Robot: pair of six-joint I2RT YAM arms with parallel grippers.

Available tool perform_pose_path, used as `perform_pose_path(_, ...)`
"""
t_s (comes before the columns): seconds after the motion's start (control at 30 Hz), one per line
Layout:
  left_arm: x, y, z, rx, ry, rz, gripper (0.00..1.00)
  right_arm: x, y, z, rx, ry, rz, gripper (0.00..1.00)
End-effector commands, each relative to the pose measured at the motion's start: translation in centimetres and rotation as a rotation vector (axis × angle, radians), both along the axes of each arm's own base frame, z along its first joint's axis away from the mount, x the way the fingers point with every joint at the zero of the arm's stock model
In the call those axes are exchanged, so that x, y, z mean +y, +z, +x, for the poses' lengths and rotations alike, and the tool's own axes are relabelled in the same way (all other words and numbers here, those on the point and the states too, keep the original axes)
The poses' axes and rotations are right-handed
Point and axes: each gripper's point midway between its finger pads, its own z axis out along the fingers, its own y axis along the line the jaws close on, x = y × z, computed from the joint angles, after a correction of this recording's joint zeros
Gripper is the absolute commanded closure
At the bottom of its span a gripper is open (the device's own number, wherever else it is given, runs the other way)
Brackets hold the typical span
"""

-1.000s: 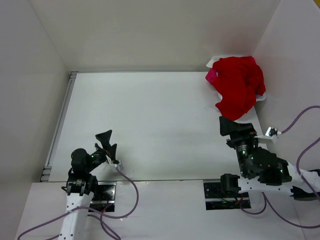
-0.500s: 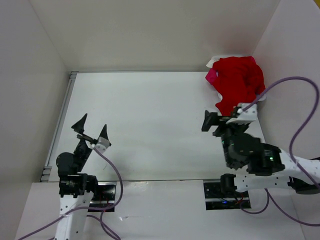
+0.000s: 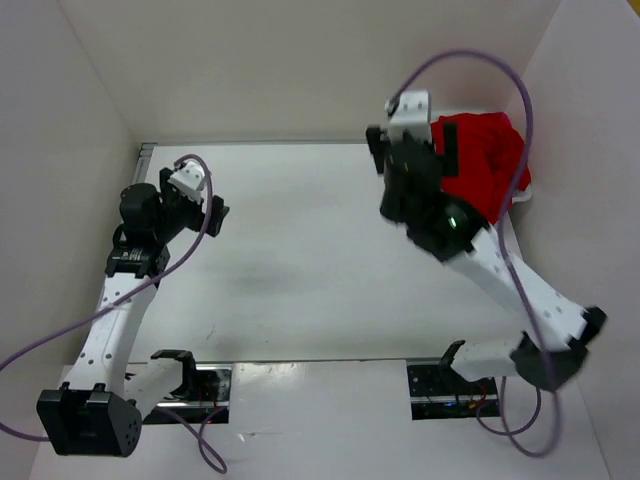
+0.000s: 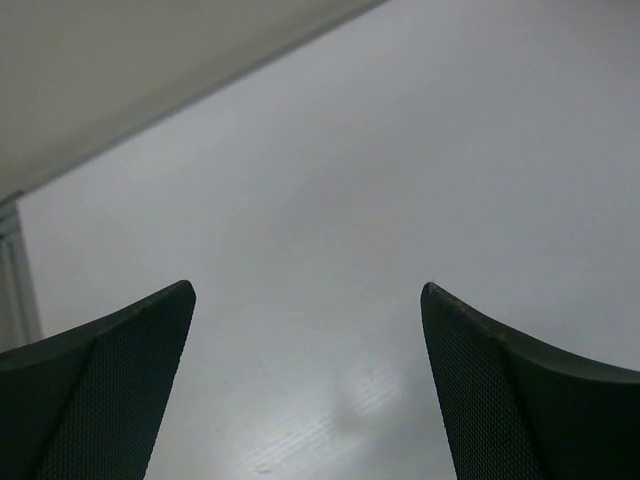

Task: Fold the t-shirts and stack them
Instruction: Grab crumpled tshirt from bin with the right arm

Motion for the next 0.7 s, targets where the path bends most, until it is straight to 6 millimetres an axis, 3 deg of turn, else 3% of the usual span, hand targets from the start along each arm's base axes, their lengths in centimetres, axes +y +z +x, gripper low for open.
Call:
perform_pose_path(0.0,-1.6,0.3,-1.1,0.071,-0.035,-0.115,0.00,-2.4,-4.2,9.2,0.148,-0.131,0.076,0.01)
perform_pose_path(0.03,-1.9,0.0,-1.0,0.088,-0.040,-0.132,0.00,-3.5,-4.6,11.2,0.146,-0.141,0.115,0.01)
perform_pose_path(0.1,-2.0,-0.2,-1.0,0.111,-0.037,-0.140,0.00,-3.3,-6.4,14.3,0.179,-0.129,0.175,0.01)
perform_pose_path(0.13,-1.8,-0.6,-0.8,0.120,-0.026,-0.138,0.00,-4.8,-5.8,16.2,0.179,-0.117,0.242,0.01)
perform_pose_path(0.17,-1.8,-0.8,-1.0,0.132,-0.025,-0.138,0.00,-5.3,-6.8,17.6,0.197,-0.131,0.301,0.01)
perform_pose_path(0.2,-1.8,-1.4,-0.9,0.151,-0.025,-0.130,0.00,-5.7,-10.7,19.7,0.301,-0.159,0.291,0.01)
perform_pose_path(0.23,-1.7,-1.4,-0.7,0.149,-0.029,-0.118,0.00,-6.4,-10.0,21.1,0.288,-0.164,0.328,0.01)
perform_pose_path(0.27,-1.7,-1.7,-0.8,0.160,-0.030,-0.108,0.00,-8.3,-11.1,22.3,0.299,-0.212,0.363,0.01)
perform_pose_path(0.3,-1.6,-2.5,-0.9,0.186,-0.032,-0.096,0.00,-8.8,-14.3,23.8,0.368,-0.243,0.352,0.01)
perform_pose_path(0.33,-1.6,-3.0,-0.9,0.201,-0.034,-0.088,0.00,-9.6,-13.8,24.7,0.348,-0.261,0.369,0.01)
perform_pose_path(0.37,-1.5,-3.3,-1.1,0.214,-0.037,-0.076,0.00,-11.5,-14.6,25.4,0.352,-0.306,0.385,0.01)
perform_pose_path(0.4,-1.5,-3.3,-1.1,0.214,-0.037,-0.076,0.00,-12.5,-17.3,26.3,0.400,-0.343,0.381,0.01)
perform_pose_path(0.43,-1.5,-4.4,-1.2,0.245,-0.039,-0.067,0.00,-14.3,-17.1,27.1,0.380,-0.367,0.407,0.01)
perform_pose_path(0.47,-1.4,-4.8,-1.2,0.248,-0.043,-0.054,0.00,-14.3,-18.1,27.4,0.403,-0.373,0.400,0.01)
perform_pose_path(0.5,-1.2,-4.8,-1.2,0.245,-0.038,-0.043,0.00,-16.0,-19.8,28.3,0.418,-0.409,0.401,0.01)
perform_pose_path(0.57,-1.2,-6.2,-1.3,0.273,-0.041,-0.033,0.00,-17.5,-21.8,28.8,0.457,-0.434,0.406,0.01)
perform_pose_path(0.6,-1.2,-6.2,-1.3,0.270,-0.044,-0.025,0.00,-17.9,-22.1,29.3,0.454,-0.434,0.413,0.01)
perform_pose_path(0.63,-1.2,-6.5,-1.2,0.279,-0.044,-0.025,0.00,-17.7,-24.1,29.7,0.492,-0.437,0.417,0.01)
perform_pose_path(0.67,-1.2,-6.7,-1.3,0.288,-0.044,-0.025,0.00,-18.4,-24.7,29.7,0.504,-0.452,0.416,0.02)
